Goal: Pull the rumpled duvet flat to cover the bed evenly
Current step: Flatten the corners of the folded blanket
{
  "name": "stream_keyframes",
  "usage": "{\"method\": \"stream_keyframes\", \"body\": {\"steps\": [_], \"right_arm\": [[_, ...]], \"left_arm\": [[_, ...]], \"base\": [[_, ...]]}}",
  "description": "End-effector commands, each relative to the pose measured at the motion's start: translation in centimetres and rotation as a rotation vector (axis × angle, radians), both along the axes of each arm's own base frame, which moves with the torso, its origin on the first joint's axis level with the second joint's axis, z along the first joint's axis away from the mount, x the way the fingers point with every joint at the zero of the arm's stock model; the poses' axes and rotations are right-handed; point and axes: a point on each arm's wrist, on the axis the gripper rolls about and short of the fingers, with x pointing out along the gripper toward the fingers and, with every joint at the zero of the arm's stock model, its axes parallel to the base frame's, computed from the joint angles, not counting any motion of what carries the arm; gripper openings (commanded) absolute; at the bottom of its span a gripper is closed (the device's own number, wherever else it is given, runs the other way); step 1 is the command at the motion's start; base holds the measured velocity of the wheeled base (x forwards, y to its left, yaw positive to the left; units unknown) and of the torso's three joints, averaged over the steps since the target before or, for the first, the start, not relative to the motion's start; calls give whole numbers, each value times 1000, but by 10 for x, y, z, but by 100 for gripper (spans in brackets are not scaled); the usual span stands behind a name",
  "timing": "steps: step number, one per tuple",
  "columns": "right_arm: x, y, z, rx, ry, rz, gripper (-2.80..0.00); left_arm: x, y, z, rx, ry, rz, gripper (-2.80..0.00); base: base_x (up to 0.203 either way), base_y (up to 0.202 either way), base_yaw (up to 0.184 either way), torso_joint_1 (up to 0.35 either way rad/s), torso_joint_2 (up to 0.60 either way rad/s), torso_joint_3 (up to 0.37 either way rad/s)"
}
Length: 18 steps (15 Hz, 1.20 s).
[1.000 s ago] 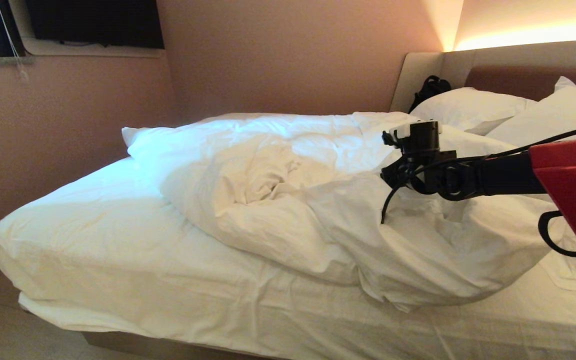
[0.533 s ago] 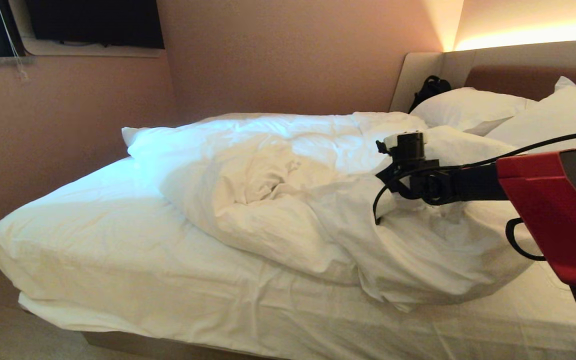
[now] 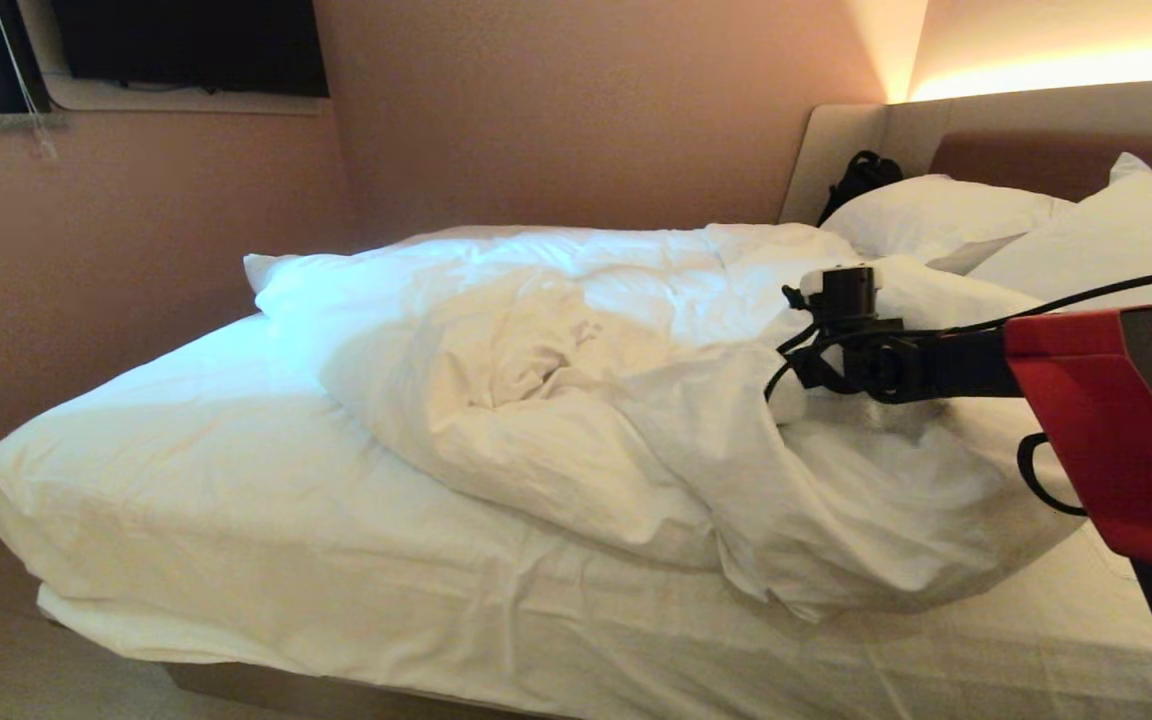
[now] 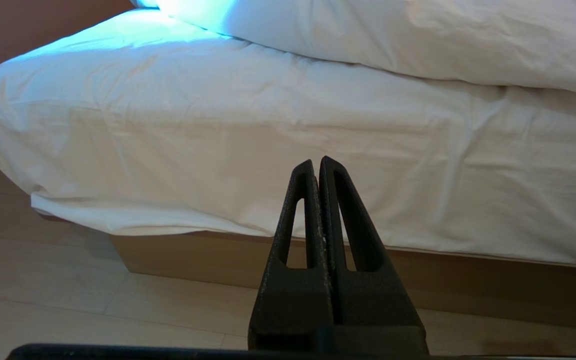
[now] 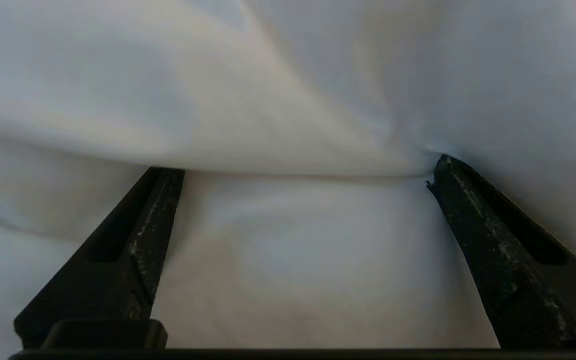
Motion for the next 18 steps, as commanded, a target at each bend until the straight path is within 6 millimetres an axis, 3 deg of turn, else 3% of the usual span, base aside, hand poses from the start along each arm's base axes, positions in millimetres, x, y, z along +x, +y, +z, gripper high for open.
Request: {"method": "stream_keyframes", "body": {"steps": [1, 2, 3, 4, 10, 15, 18], "right_arm": [[0, -10, 3, -34, 7, -35, 0], [0, -11, 3, -35, 6, -37, 0], [1, -13, 4, -35, 6, -41, -22], [1, -14, 4, -35, 5, -43, -280], [-4, -14, 17, -23, -26, -48, -280], [-20, -18, 54, 23, -116, -79, -280], [-44, -22, 88, 58, -180, -88, -280]], "left_arm": [[0, 0, 0, 0, 0, 1, -280], [0, 0, 0, 0, 0, -1, -280], [0, 0, 0, 0, 0, 0, -280], [0, 0, 0, 0, 0, 1, -280], [0, 0, 0, 0, 0, 0, -280], [0, 0, 0, 0, 0, 1, -280], [0, 0, 0, 0, 0, 1, -280]], "base": [[0, 0, 0, 0, 0, 0], [0, 0, 0, 0, 0, 0], [0, 0, 0, 0, 0, 0], [0, 0, 0, 0, 0, 0], [0, 0, 0, 0, 0, 0], [0, 0, 0, 0, 0, 0], [0, 0, 0, 0, 0, 0]]}}
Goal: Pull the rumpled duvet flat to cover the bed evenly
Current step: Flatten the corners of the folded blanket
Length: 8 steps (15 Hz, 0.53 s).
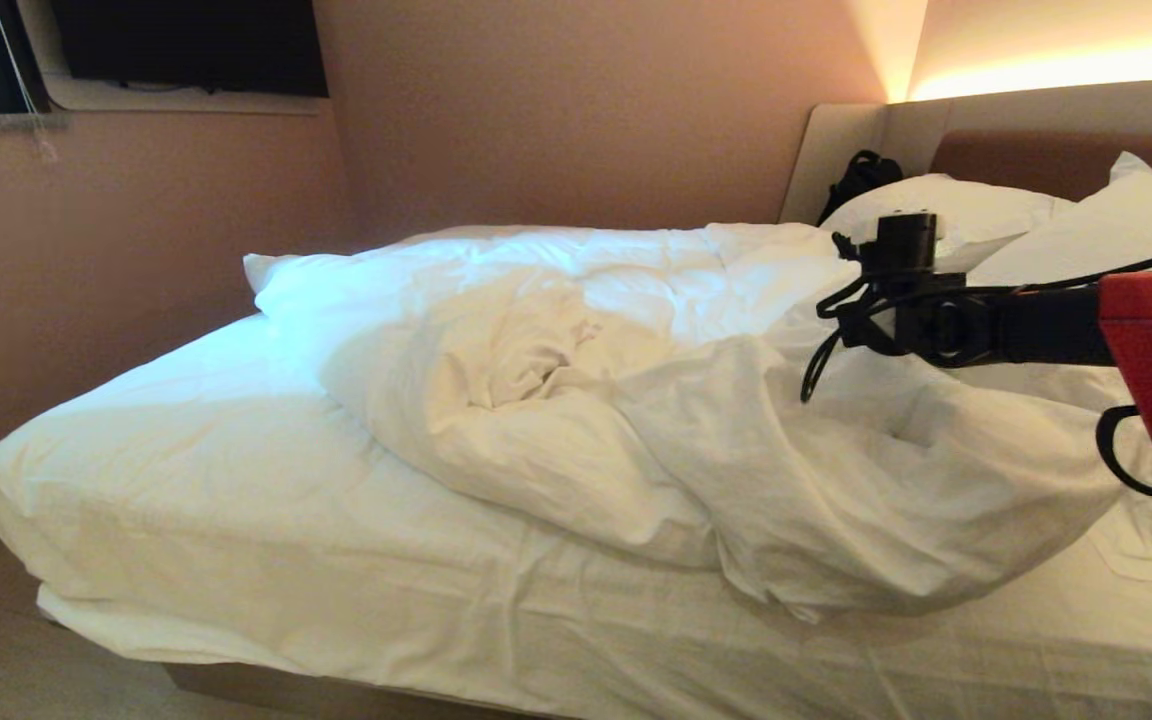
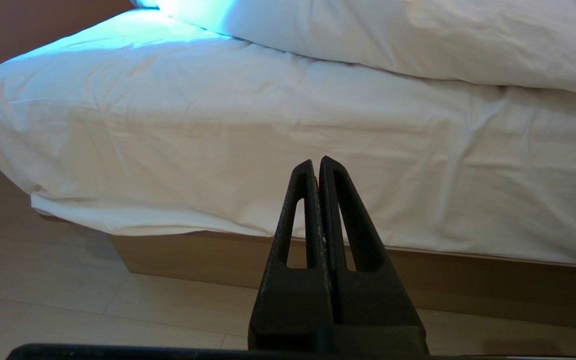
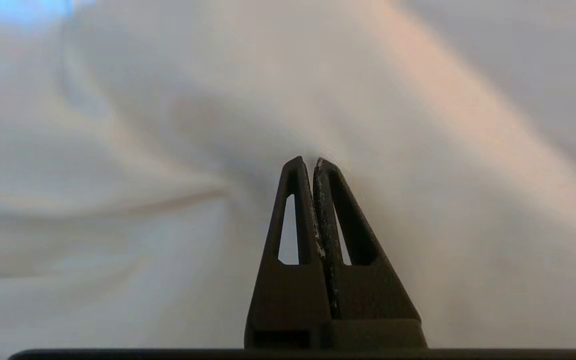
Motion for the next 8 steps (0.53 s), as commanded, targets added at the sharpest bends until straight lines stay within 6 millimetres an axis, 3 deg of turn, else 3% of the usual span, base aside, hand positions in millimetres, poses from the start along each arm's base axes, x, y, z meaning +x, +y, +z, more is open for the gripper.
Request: {"method": "stream_keyframes", "body": {"steps": [1, 4, 8], "right_arm": [[-26, -4, 36, 27, -70, -8, -280], [-51, -9, 53, 34, -82, -6, -280], [-42, -7, 47, 35, -72, 4, -280]], "left_arm": [[0, 0, 0, 0, 0, -1, -280], [0, 0, 0, 0, 0, 1, -280], [0, 0, 0, 0, 0, -1, -280]], "base": [[0, 0, 0, 0, 0, 0], [0, 0, 0, 0, 0, 0], [0, 0, 0, 0, 0, 0]]}}
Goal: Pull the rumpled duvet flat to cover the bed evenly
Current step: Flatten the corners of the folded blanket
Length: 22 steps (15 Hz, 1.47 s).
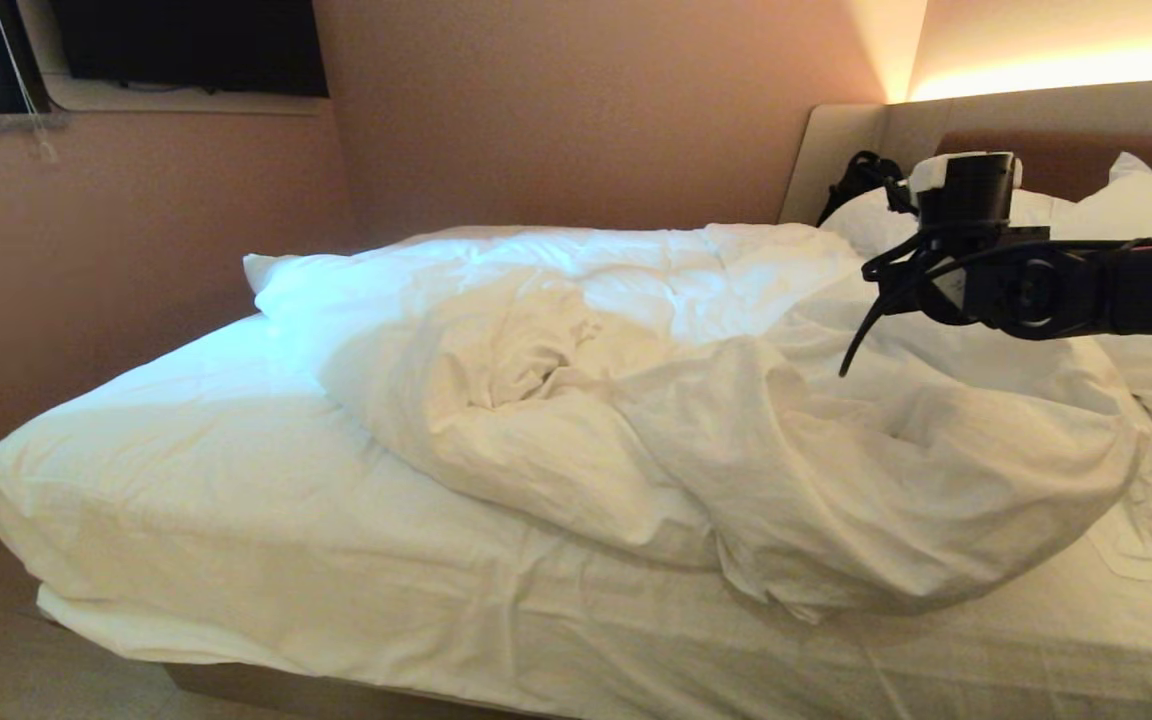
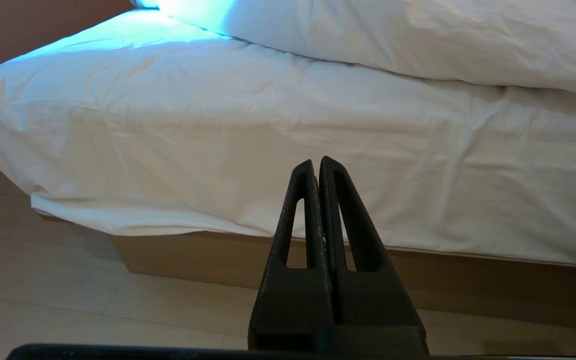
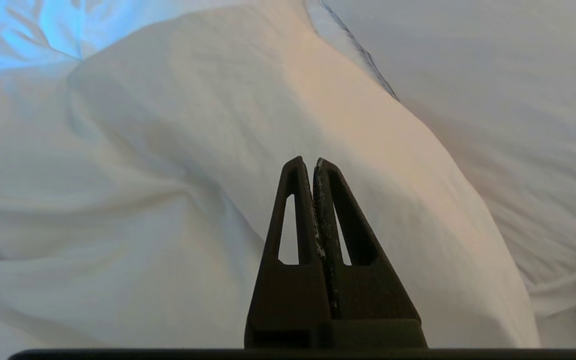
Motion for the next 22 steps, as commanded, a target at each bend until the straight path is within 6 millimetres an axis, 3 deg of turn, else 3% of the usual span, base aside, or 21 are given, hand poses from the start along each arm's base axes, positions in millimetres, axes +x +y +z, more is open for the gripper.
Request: {"method": "stream_keyframes", "body": {"steps": [1, 8, 10, 11, 17, 22], "right_arm": [[8, 2, -5, 2, 2, 12, -280], [58, 11, -66, 14, 82, 98, -280], [62, 9, -72, 31, 95, 152, -280], [62, 9, -72, 33, 95, 155, 0], [62, 9, -75, 41, 106, 179, 0], [69, 7, -90, 75, 135, 264, 0]], "left_arm": [[0, 0, 0, 0, -1, 0, -280], [0, 0, 0, 0, 0, 2, -280], [0, 0, 0, 0, 0, 1, -280], [0, 0, 0, 0, 0, 3, -280], [0, 0, 0, 0, 0, 0, -280], [0, 0, 0, 0, 0, 0, -280]], "base": [[0, 0, 0, 0, 0, 0], [0, 0, 0, 0, 0, 0], [0, 0, 0, 0, 0, 0], [0, 0, 0, 0, 0, 0], [0, 0, 0, 0, 0, 0], [0, 0, 0, 0, 0, 0]]}}
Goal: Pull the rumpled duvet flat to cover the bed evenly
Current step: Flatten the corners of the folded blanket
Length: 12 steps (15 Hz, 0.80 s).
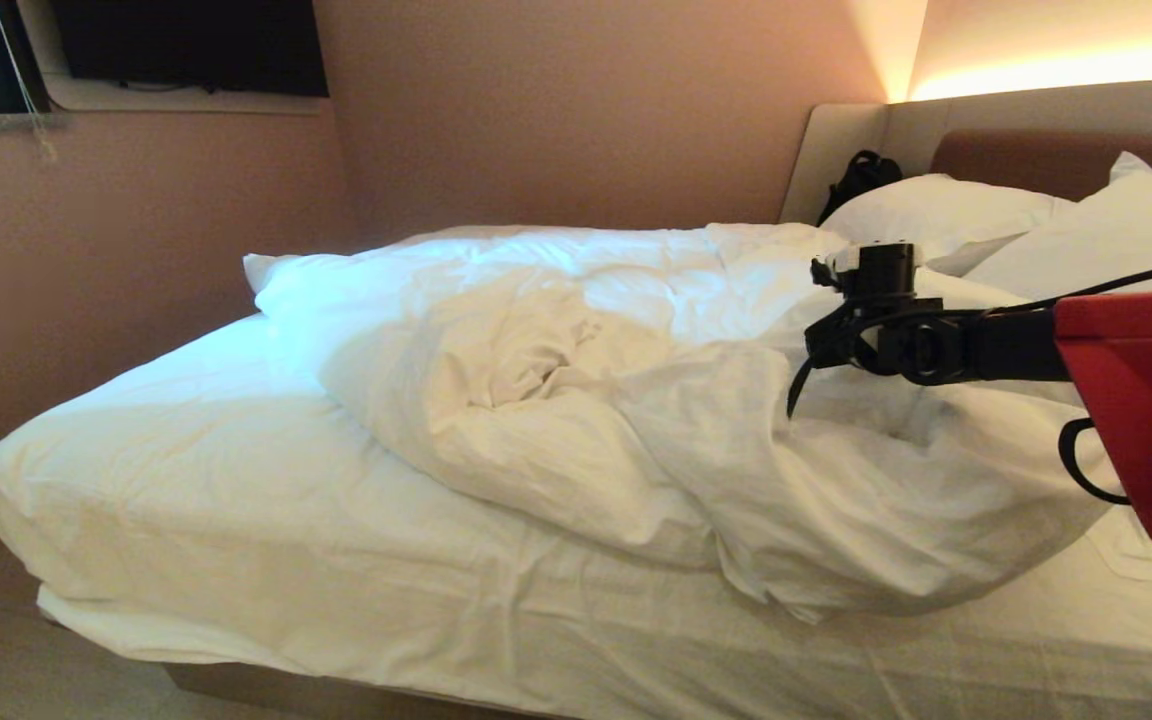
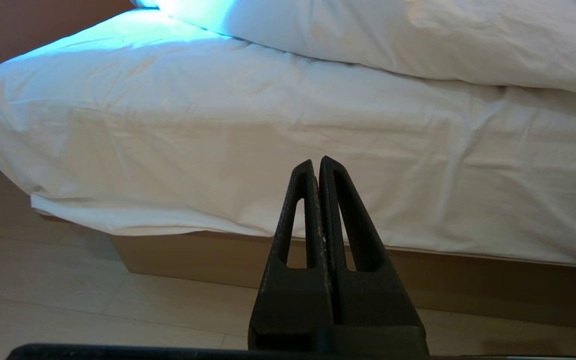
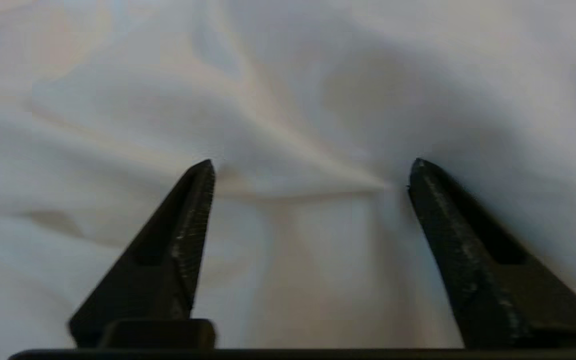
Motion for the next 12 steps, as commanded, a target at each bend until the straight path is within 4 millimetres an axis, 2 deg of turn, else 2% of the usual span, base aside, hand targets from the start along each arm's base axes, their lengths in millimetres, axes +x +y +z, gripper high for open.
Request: {"method": "stream_keyframes", "body": {"steps": [1, 12], "right_arm": [[5, -2, -11, 20, 21, 55, 0], [19, -12, -51, -30, 111, 77, 0]], "left_arm": [[0, 0, 0, 0, 0, 0, -280], [0, 0, 0, 0, 0, 1, -280]], "base": [[0, 0, 0, 0, 0, 0], [0, 0, 0, 0, 0, 0]]}}
